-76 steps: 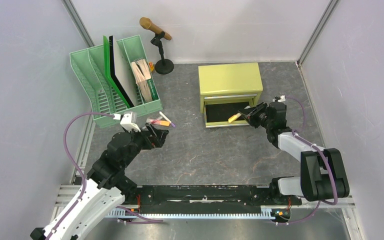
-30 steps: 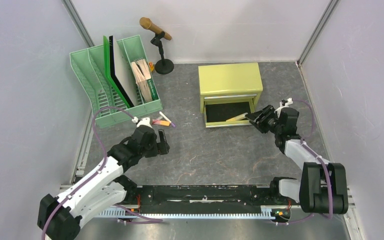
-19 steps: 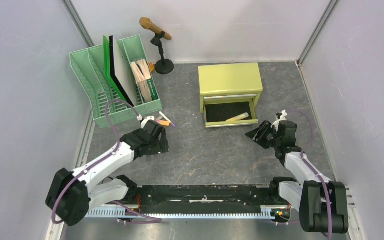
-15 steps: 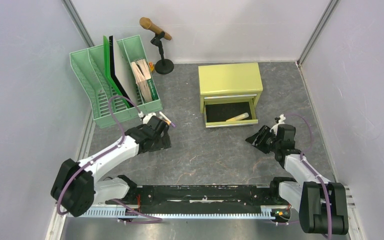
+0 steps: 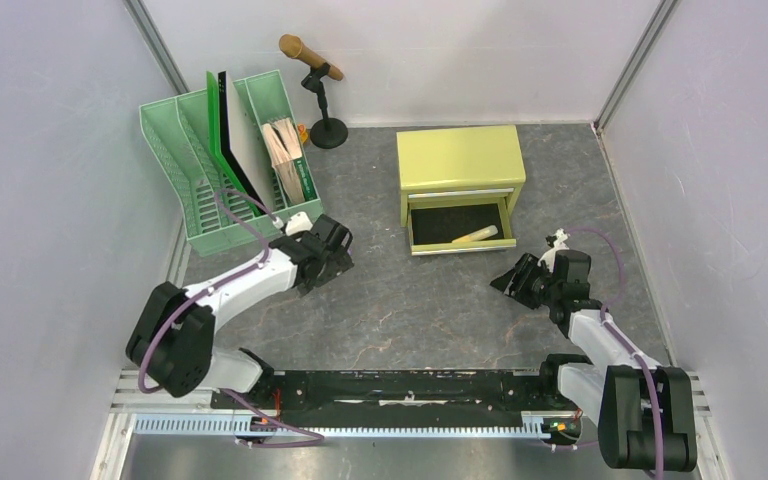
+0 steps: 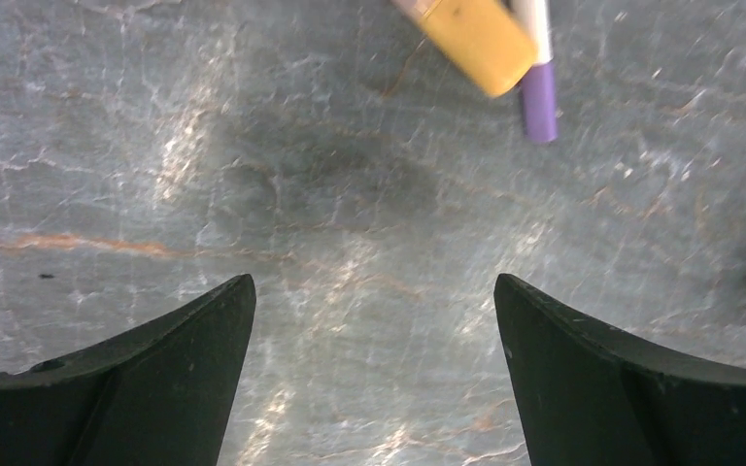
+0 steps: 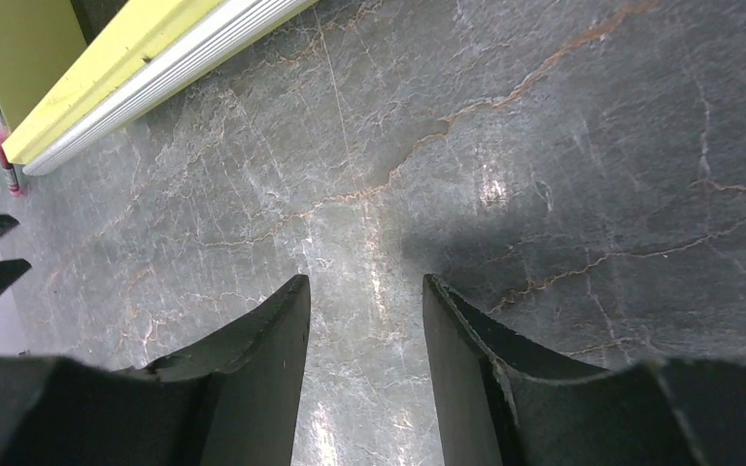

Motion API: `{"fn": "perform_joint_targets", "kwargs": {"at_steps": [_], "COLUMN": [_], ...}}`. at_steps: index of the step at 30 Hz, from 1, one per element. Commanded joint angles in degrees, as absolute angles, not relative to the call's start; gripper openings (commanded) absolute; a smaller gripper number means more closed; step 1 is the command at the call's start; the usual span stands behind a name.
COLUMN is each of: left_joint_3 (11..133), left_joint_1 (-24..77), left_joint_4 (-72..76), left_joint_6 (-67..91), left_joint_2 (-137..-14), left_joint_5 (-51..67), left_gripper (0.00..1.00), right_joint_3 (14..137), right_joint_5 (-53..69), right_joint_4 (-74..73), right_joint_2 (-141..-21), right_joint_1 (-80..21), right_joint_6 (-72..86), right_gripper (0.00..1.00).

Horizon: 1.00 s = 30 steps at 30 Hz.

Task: Organize the desk
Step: Pick up the stationery from the center of the board.

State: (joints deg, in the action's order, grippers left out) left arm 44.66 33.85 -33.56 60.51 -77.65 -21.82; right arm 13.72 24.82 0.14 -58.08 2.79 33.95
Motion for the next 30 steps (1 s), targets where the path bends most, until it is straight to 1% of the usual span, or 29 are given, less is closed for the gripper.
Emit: {"fn": "perform_joint_targets", "kwargs": {"at_steps": [1,7,14,21,22,24,30], "left_joint_3": [51.32,56.69,62.08,68.9,69.56,70.21,70.15], "left_joint_1": [33.84,33.85,33.84,33.49,33.34,33.01,31.75], "left_joint_4": [-32.94,-33.8,-33.7,-35.35,-35.65,-35.94,-35.72], "left_joint_6": [66.96,68.11,68.81,64.2,63.79,63.46,63.37], "left_joint_2": [-81.42,-86.93,-93.92,-100.95,-101.94,-103.1,-105.65], "left_joint_5": [-27.97,-28.33,-28.04,-29.78,-29.71,-29.71,-28.55], "left_gripper": [0.98,0.97,0.93,0.88,0.86,0.84,0.67], "right_joint_3": [13.81,12.68,11.83,11.6,11.41,11.09,10.48], "right_joint_5": [23.94,24.42,25.6,26.22,26.27,26.35,26.92], "right_joint_4": [-2.36,-2.47,-2.11,-2.78,-2.81,-2.76,-2.71], "right_joint_2": [-57.14,-57.0,-56.99,-57.15,-57.32,-57.75,-58.76], "right_joint_1": [2.9,2.9,2.9,2.9,2.9,2.9,2.9], "right_joint_6": [32.04,31.84,32.34,31.87,31.64,31.47,30.92], "right_gripper": [0.53,0.52,0.53,0.52,0.52,0.52,0.53]}}
